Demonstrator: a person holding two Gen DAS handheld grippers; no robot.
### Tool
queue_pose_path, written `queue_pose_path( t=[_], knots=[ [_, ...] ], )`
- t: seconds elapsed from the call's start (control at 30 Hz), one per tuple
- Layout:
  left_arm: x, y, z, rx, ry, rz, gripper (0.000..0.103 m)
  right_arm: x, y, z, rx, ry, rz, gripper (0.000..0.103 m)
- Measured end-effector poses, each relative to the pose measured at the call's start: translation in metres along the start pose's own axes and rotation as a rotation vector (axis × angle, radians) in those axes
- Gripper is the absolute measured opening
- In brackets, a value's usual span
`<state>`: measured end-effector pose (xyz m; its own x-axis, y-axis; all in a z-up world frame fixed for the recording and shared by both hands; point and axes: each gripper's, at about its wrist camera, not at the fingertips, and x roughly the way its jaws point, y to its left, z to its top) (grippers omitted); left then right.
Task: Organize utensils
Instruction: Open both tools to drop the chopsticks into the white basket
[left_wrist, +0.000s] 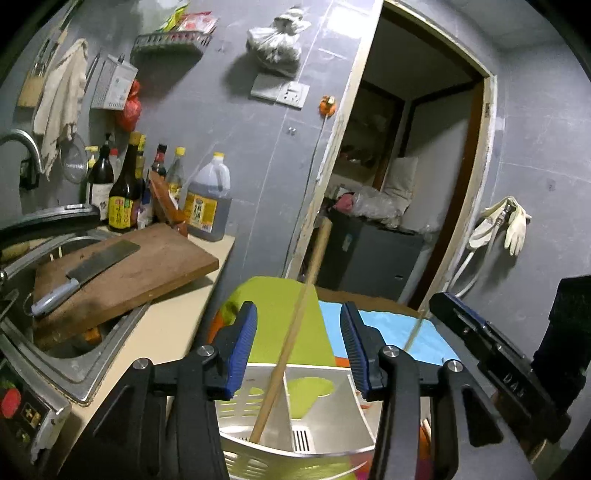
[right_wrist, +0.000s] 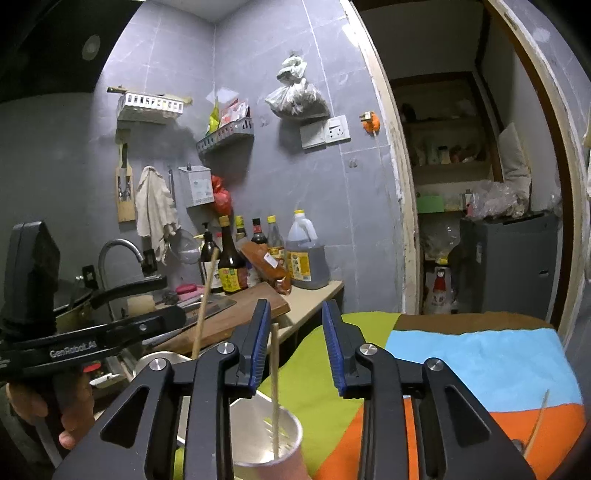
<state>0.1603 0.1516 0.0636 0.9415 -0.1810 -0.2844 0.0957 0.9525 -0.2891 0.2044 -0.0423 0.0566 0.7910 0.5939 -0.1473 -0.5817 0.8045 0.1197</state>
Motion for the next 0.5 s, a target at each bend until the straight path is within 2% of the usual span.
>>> queue_pose_path(
  t=[0.07, 0.2, 0.23, 0.27, 0.37, 0.5],
  knots=[
    [-0.005, -0.007, 0.002, 0.014, -0.022, 0.004, 0.047, -0.009, -0.007, 0.005, 0.007, -0.012, -0.008, 0.045],
    [-0.015, -0.027, 0.005, 0.035, -0.084, -0.004, 0.060, -0.029, -0.022, 0.015, 0.011, -0.039, -0.046, 0.053],
    [-0.017, -0.032, 0.005, 0.038, -0.096, -0.009, 0.064, -0.034, -0.027, 0.017, 0.011, -0.042, -0.061, 0.062],
    [-0.019, -0.039, 0.005, 0.038, -0.109, -0.017, 0.071, -0.041, -0.034, 0.020, 0.015, -0.047, -0.078, 0.071],
    [-0.020, -0.056, 0.003, 0.034, -0.146, -0.029, 0.091, -0.061, -0.050, 0.025, 0.027, -0.071, -0.114, 0.083],
    [-0.013, -0.087, -0.006, 0.043, -0.138, -0.085, 0.095, -0.088, -0.074, 0.029, 0.045, -0.079, -0.200, 0.099]
  ],
)
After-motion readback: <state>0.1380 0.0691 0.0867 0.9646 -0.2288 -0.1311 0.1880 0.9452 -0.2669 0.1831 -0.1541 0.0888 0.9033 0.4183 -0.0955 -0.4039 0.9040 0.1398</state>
